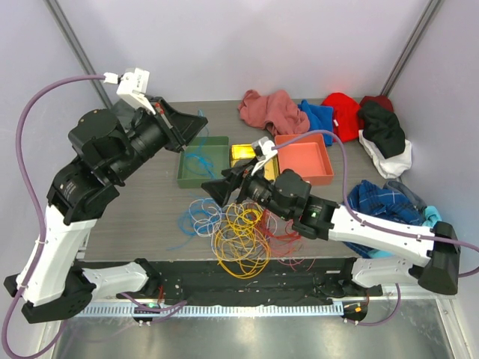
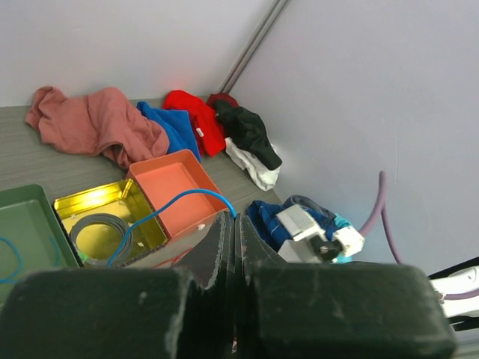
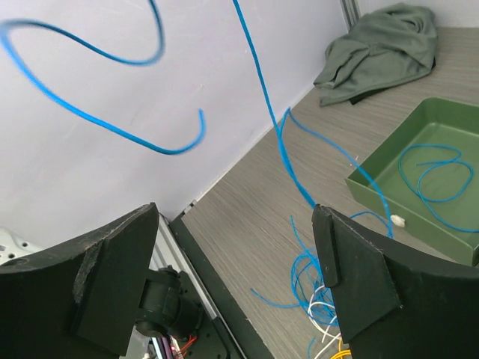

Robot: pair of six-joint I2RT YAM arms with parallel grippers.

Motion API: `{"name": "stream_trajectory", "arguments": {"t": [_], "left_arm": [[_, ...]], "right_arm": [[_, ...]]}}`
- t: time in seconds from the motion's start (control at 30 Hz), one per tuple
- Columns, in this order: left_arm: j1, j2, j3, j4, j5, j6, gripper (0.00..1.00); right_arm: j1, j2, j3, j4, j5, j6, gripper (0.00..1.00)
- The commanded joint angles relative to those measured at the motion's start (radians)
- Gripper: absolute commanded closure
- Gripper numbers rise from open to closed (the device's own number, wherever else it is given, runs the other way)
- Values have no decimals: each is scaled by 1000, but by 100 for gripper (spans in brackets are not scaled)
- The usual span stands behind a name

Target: Untangle the cables

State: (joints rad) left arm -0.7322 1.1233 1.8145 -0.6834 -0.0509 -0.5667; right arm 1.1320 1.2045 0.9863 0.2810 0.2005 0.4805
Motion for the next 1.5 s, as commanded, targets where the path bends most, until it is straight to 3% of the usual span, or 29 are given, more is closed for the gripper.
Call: {"name": "stream_trajectory", "arguments": {"t": [0.0, 0.17, 0.43, 0.57, 0.77, 1.03, 1.2, 1.3, 1.37, 1.47], "left_arm": [[2, -14, -3, 59, 16, -1, 100], [2, -16, -1, 68, 32, -13, 100], [2, -34, 14, 76, 117, -25, 100], [2, -37, 19, 79, 103, -33, 100], [2, -5, 11, 96, 92, -51, 100], [1, 7, -23, 131, 83, -78, 100], [-9, 9, -35, 148, 95, -91, 100], [-13, 6, -55, 159, 108, -98, 100], [-16, 1, -67, 177, 111, -104, 100], [-18, -8, -83, 185, 109, -105, 100]], "right_arm": [[20, -86, -20, 17, 60, -11, 8], [31, -114, -26, -20, 89, -22, 9], [29, -132, -24, -127, 257, -102, 9], [29, -141, -49, -135, 214, -69, 13], [32, -103, -71, -14, 8, 7, 24], [54, 38, 11, 66, -90, 33, 18], [55, 142, 74, 76, -58, 36, 17], [52, 197, 81, 171, -38, 50, 17], [54, 250, 84, 237, 8, 58, 19], [52, 296, 77, 315, 115, 70, 37]]}}
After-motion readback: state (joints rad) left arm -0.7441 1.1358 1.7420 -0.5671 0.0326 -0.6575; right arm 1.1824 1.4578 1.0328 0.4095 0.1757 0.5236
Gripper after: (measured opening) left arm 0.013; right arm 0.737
